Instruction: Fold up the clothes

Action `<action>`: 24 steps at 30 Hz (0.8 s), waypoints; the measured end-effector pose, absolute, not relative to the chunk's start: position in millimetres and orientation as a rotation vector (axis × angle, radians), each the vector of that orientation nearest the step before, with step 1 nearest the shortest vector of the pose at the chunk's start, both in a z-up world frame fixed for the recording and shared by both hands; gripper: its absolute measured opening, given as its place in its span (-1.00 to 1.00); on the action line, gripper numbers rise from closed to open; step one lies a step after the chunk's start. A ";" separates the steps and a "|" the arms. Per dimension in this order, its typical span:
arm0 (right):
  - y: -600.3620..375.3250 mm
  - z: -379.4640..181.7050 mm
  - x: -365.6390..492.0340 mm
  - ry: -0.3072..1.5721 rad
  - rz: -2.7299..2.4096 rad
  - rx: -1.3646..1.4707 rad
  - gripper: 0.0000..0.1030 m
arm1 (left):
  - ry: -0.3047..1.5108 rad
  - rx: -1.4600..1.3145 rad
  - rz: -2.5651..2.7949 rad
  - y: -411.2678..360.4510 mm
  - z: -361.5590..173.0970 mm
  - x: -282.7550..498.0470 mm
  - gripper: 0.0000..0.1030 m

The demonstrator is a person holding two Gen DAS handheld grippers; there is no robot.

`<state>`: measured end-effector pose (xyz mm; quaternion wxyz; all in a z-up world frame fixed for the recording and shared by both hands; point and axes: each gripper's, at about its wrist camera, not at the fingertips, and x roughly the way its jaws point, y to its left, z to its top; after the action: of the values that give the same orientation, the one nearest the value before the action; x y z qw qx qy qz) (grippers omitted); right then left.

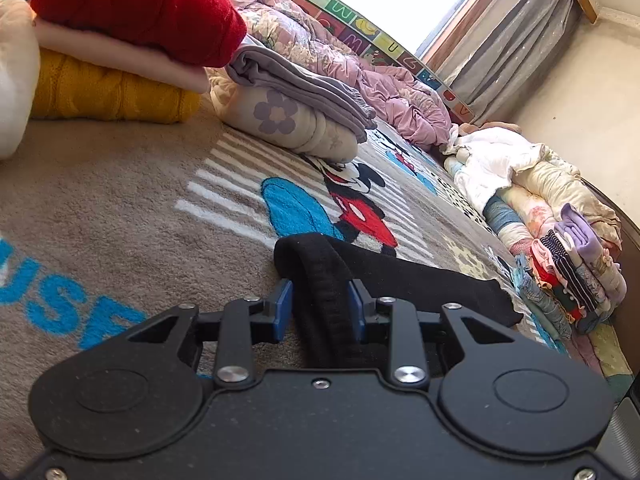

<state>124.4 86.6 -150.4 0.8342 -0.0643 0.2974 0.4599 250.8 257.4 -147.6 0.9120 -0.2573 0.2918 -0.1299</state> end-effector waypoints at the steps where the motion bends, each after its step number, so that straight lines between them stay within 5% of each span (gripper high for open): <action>1: 85.9 -151.1 124.2 0.630 0.973 -0.130 -0.37 | 0.600 -0.533 -0.271 257.4 -147.5 251.0 -0.46; 18: 82.8 -154.3 122.8 0.620 0.943 -0.094 -0.37 | 0.658 -0.589 -0.361 251.3 -153.1 246.7 -0.50; 24: 81.1 -153.1 119.6 0.606 0.925 -0.082 -0.37 | 0.606 -0.528 -0.319 247.4 -142.5 237.3 -0.94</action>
<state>119.6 81.1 -153.1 0.8503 -0.0387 0.2875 0.4392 237.3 247.4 -142.5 0.9079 -0.2557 0.2938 -0.1548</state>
